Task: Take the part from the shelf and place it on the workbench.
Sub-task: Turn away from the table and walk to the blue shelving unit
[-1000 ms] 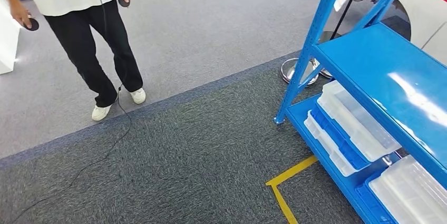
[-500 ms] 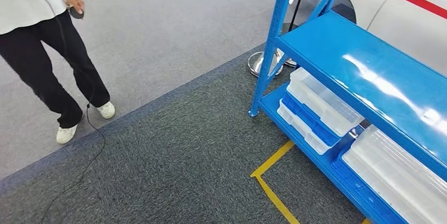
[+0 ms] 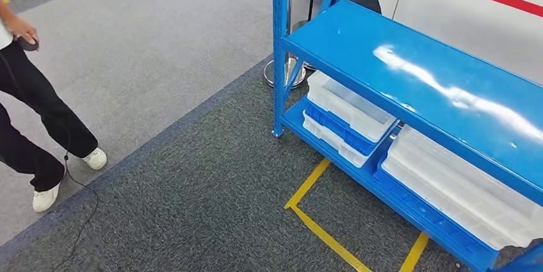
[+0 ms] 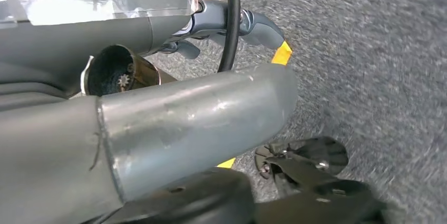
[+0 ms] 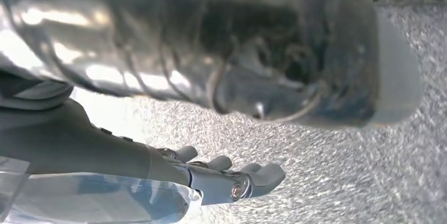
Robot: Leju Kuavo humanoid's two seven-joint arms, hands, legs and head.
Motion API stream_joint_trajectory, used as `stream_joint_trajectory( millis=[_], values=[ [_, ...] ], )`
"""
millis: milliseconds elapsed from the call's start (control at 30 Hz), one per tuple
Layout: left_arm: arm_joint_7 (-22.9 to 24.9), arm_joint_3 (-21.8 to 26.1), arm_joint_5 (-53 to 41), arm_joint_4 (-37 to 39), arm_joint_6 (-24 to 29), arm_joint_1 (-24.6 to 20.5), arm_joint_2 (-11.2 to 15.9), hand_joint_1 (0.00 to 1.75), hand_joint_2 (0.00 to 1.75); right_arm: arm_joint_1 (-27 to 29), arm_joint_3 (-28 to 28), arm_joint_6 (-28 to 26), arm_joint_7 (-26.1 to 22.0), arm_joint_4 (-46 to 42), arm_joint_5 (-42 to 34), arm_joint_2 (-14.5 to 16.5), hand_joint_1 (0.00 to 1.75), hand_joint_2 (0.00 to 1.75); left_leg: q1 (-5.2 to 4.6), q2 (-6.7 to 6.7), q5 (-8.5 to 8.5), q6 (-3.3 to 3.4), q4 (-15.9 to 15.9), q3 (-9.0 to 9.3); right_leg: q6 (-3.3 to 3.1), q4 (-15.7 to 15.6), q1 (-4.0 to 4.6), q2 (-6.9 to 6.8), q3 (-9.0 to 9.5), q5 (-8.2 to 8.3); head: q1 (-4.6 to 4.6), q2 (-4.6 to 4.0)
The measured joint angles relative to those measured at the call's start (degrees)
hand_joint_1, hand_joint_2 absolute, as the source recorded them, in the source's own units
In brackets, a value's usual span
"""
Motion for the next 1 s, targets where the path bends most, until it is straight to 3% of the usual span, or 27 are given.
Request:
stream_joint_trajectory(
  millis=[33,67,100,133,200,267,333,367,433,467,533,567,600,633,667,733,800,867,933,1000],
  values=[
    [-0.02,0.00,-0.02,0.00,0.01,0.10,0.00,0.00,0.00,-0.01,0.00,0.00,-0.02,0.00,0.00,-0.01,0.00,0.00,0.01,-0.29,-1.09,-0.03,3.26,-1.55,-0.06,0.07,0.07,0.70,-0.13,0.05,0.01,0.00],
    [-0.08,0.00,-0.11,0.00,0.02,0.20,0.00,0.00,0.00,0.02,0.00,0.00,-0.04,0.00,0.00,0.00,0.00,0.00,0.01,-0.43,-1.03,0.02,4.77,-2.33,-0.07,0.18,0.14,1.45,-0.21,0.08,0.01,0.00],
    [-0.17,0.00,-0.23,0.00,0.04,0.26,0.00,0.00,0.00,0.04,0.00,0.00,-0.03,0.00,-0.01,0.01,0.00,0.00,0.00,-0.58,0.20,0.15,3.98,-2.04,-0.05,0.34,0.18,2.26,-0.26,0.08,0.01,0.00],
    [-0.27,0.00,-0.35,0.00,0.07,0.27,0.00,0.00,0.00,0.05,0.00,0.00,-0.03,0.00,-0.01,0.02,0.00,0.00,0.00,-0.95,2.27,0.37,1.03,-0.74,-0.02,0.51,0.20,3.06,-0.29,0.07,0.01,0.00],
    [-0.42,0.00,-0.51,0.00,0.11,0.29,0.02,0.00,0.00,0.02,-0.01,0.00,-0.02,0.00,0.00,0.14,0.00,0.00,0.04,-3.46,5.93,0.94,-6.89,2.72,0.24,0.88,0.21,4.45,-0.50,0.05,0.02,0.00],
    [-0.50,-0.01,-0.54,0.00,0.15,0.26,0.04,0.00,0.00,-0.04,-0.02,-0.02,-0.03,0.00,0.01,0.26,0.00,0.00,-0.02,-5.35,6.91,1.26,-10.83,4.24,0.95,1.08,0.14,5.76,-0.97,0.22,0.02,0.00],
    [-0.55,-0.03,-0.57,0.00,0.17,0.12,0.03,0.00,0.00,0.15,-0.02,-0.05,-0.03,0.01,0.02,0.28,0.00,0.00,-0.09,-4.53,7.05,1.58,-11.32,4.42,1.89,0.90,0.03,7.00,-1.35,0.59,0.02,0.00],
    [-0.55,-0.03,-0.59,0.00,0.18,0.05,0.01,0.00,0.00,0.28,-0.02,-0.07,-0.02,0.01,0.02,0.27,0.00,0.00,-0.03,-3.82,7.34,1.92,-11.62,4.55,2.20,1.02,-0.02,6.56,-1.51,0.50,0.03,0.00],
    [-0.57,-0.04,-0.60,0.00,0.19,0.05,-0.07,0.00,0.00,0.34,-0.02,-0.08,-0.01,0.02,0.02,0.24,0.00,0.00,0.18,-2.29,7.89,2.71,-12.29,4.67,2.65,3.80,0.11,3.54,-2.89,-1.53,0.11,0.00],
    [-0.56,-0.04,-0.61,0.00,0.19,0.12,-0.09,0.00,0.00,0.26,-0.02,-0.09,-0.01,0.02,0.03,0.25,0.00,0.00,0.12,-1.44,7.98,2.95,-12.39,4.61,2.83,6.96,0.10,1.67,-4.35,-3.48,0.15,0.00],
    [-0.48,-0.03,-0.61,0.00,0.19,0.32,-0.11,0.00,0.00,0.12,-0.02,-0.09,-0.05,0.01,0.06,0.26,0.00,0.00,-0.05,0.31,7.92,3.14,-12.36,4.43,3.31,14.21,-0.01,0.18,-7.71,-6.92,0.16,0.00],
    [-0.42,-0.02,-0.61,0.00,0.18,0.37,-0.11,0.00,0.00,0.11,-0.03,-0.09,-0.08,0.01,0.09,0.26,0.00,0.00,-0.10,1.18,7.85,3.13,-12.31,4.38,3.49,16.10,-0.09,-0.01,-8.48,-7.31,0.16,0.00],
    [-0.38,-0.02,-0.61,0.00,0.18,0.34,-0.11,0.00,0.00,0.14,-0.04,-0.09,-0.09,0.01,0.12,0.26,0.00,0.00,-0.11,1.95,7.76,3.09,-12.25,4.38,3.60,15.82,-0.15,-0.20,-8.12,-6.61,0.17,0.00],
    [-0.35,-0.02,-0.63,0.00,0.18,0.28,-0.12,0.00,0.00,0.17,-0.06,-0.09,-0.10,0.01,0.15,0.23,0.00,0.00,-0.11,2.64,7.64,2.97,-12.17,4.45,3.61,13.27,-0.16,-0.56,-6.56,-5.02,0.18,0.00],
    [-0.35,-0.02,-0.66,0.00,0.17,0.22,-0.14,0.00,0.00,0.19,-0.10,-0.10,-0.10,0.01,0.23,0.20,0.00,0.00,-0.11,3.24,7.48,2.78,-12.08,4.59,3.52,9.31,-0.13,-1.40,-4.26,-3.15,0.19,0.00],
    [-0.34,-0.02,-0.78,0.00,0.17,0.16,-0.17,0.00,0.00,0.05,-0.16,-0.12,-0.10,0.00,0.58,0.14,0.00,0.00,-0.34,4.32,7.07,2.17,-11.86,4.87,2.79,2.80,0.29,-3.54,-0.65,-1.01,0.16,0.00],
    [-0.32,-0.02,-0.90,0.00,0.17,0.03,-0.17,0.00,0.00,-0.02,-0.17,-0.14,-0.10,0.00,1.10,0.13,0.00,0.00,-0.56,5.25,6.81,1.49,-11.76,5.16,1.88,1.15,0.76,-4.15,-0.02,-0.91,0.13,0.00],
    [-0.28,-0.03,-0.98,0.00,0.18,-0.21,-0.17,0.00,0.00,0.07,-0.17,-0.15,-0.04,0.00,1.47,0.15,0.00,0.00,-0.44,5.51,6.53,0.80,-11.65,5.48,1.11,0.89,0.65,-3.01,-0.14,-0.70,0.12,0.00],
    [-0.22,-0.04,-1.05,0.00,0.18,-0.27,-0.17,0.00,0.00,0.01,-0.17,-0.12,0.02,0.00,1.57,0.25,0.00,0.00,-0.19,3.00,4.63,0.18,-9.40,4.71,0.27,0.52,0.31,-1.90,-0.06,-0.38,0.07,0.00],
    [-0.17,-0.04,-1.11,0.00,0.16,-0.11,-0.17,0.00,0.00,-0.13,-0.18,-0.06,0.02,0.00,1.44,0.32,0.00,0.00,-0.03,0.13,0.77,-0.14,-2.64,1.63,-0.28,0.45,0.26,-0.61,-0.23,-0.12,0.00,0.00]
  ],
)
